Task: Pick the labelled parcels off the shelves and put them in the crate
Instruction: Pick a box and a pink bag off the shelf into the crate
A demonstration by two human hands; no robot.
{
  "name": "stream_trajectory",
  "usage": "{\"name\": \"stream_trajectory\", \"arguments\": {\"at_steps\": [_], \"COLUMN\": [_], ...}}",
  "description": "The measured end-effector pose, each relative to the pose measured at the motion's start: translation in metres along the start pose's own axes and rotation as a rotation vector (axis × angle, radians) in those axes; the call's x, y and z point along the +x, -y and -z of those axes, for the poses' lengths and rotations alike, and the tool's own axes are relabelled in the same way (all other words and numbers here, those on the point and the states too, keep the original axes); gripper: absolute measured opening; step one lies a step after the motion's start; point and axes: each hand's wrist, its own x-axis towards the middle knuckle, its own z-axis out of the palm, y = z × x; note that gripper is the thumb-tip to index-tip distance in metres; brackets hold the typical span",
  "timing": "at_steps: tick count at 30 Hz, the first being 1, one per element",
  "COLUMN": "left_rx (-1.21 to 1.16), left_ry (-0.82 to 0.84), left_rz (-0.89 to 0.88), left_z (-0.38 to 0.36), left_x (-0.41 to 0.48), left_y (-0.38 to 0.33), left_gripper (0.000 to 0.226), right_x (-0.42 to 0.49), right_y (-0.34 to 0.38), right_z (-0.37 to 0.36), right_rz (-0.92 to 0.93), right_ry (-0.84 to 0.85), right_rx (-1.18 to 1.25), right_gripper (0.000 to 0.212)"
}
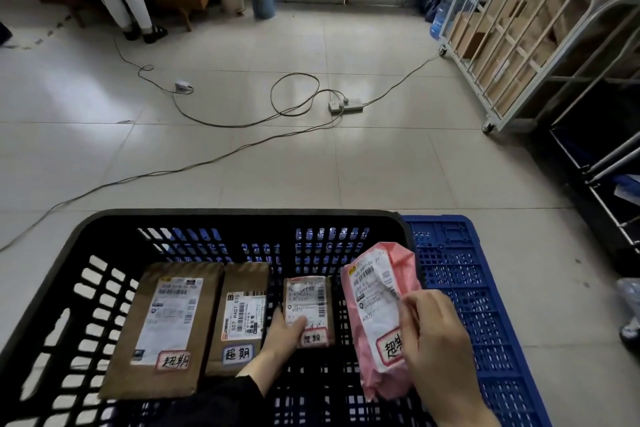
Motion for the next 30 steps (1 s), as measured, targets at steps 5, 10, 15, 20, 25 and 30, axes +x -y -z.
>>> {"name": "stream_trajectory", "arguments": {"at_steps": [5,10,15,20,25,30], "left_rx": [0.318,0.958,1.334,1.426,1.452,1.362], "left_ry": [-0.079,-0.117,0.096,0.063,0.151,0.118], "left_rz": [-0.100,-0.614,-0.872,-0.853,-0.776,-0.759], "left_z": [-0.007,-0.023,-0.028,-0.008,0.005,0.012], "left_x": [-0.010,-0.020,-0.006,-0.008,-0.009,-0.016], "left_y": [-0.009,-0.022,-0.015,-0.016,-0.016,-0.018], "left_gripper": [0.077,0.073,0.068,0.056,0.059,0.062], "right_x": [-0.001,0.001,0.001,0.003,0.002,0.002], "right_y": [-0.002,-0.002,-0.002,0.001,0.002,0.006], "right_z": [-0.002,-0.003,-0.003,-0.003,-0.010,-0.013], "right_rz": [-0.017,-0.025,-0.016,-0.011,-0.037,-0.063], "right_ry": [0.015,0.025,0.015,0.010,0.037,0.067], "right_rx": [0.028,0.038,0.022,0.005,0.000,0.003], "right_gripper": [0.015,0.010,0.009,0.009,0.019,0.022]}}
